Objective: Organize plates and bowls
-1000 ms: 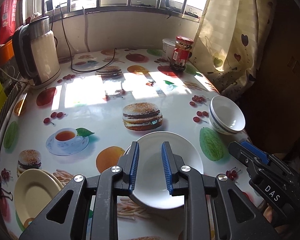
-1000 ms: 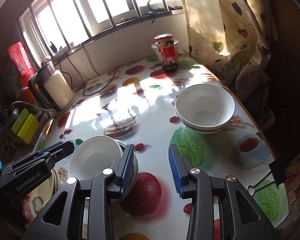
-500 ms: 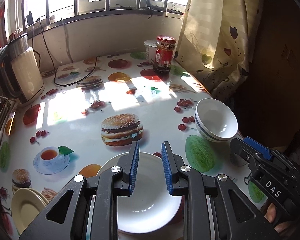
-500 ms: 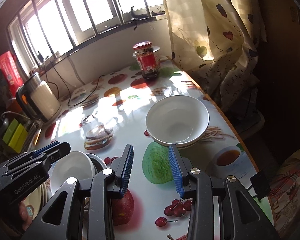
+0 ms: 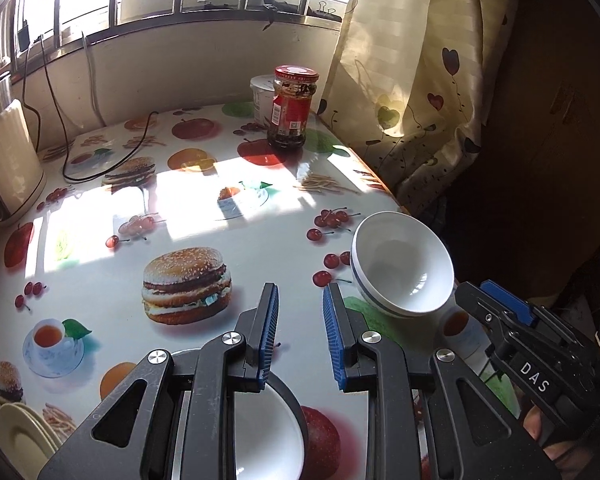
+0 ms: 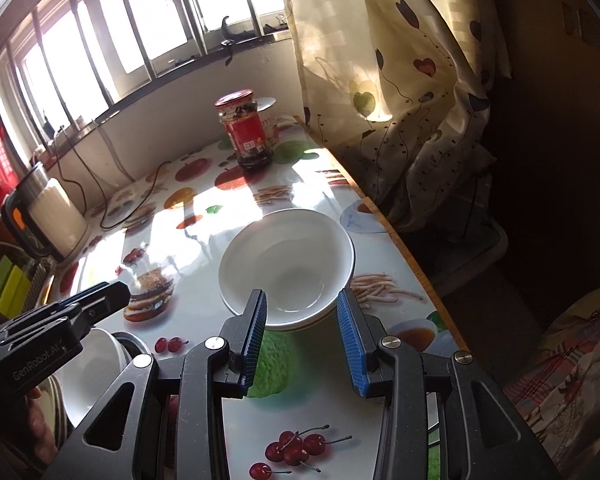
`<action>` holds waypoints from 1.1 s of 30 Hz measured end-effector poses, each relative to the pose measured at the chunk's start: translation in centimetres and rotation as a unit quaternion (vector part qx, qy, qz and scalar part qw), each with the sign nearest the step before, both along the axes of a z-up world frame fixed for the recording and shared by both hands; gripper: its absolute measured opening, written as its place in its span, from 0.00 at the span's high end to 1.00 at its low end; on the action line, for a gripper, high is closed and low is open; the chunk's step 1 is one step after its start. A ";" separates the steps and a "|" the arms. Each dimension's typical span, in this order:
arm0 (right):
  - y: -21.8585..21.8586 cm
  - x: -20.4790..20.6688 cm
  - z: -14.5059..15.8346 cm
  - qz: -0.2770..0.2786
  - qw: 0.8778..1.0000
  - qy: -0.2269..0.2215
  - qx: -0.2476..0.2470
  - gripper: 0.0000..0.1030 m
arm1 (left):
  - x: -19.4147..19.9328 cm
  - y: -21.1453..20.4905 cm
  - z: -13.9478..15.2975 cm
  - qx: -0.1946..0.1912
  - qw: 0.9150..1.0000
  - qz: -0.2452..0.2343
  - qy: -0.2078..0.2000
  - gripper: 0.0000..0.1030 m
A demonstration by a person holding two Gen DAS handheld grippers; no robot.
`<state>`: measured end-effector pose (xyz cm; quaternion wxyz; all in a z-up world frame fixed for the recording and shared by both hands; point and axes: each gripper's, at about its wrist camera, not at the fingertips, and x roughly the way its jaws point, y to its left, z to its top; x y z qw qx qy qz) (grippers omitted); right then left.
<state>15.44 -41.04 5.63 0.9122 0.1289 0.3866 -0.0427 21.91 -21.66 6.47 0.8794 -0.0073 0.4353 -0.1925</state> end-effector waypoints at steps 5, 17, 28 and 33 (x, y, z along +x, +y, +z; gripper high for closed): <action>-1.2 1.1 -0.7 -0.008 1.000 0.010 -0.009 0.64 | 1.4 -1.4 -0.7 -0.006 1.000 -0.007 0.016 0.77; -2.7 3.1 -2.3 -0.014 0.999 0.027 -0.018 0.64 | 3.3 -4.9 -2.3 -0.004 0.999 -0.030 0.043 0.77; -3.0 4.3 -3.5 -0.007 0.999 0.037 -0.017 0.64 | 4.1 -6.1 -3.5 -0.003 0.998 -0.034 0.057 0.77; -2.9 4.7 -3.7 -0.002 0.999 0.040 -0.015 0.64 | 4.2 -6.3 -3.7 -0.004 0.998 -0.034 0.055 0.77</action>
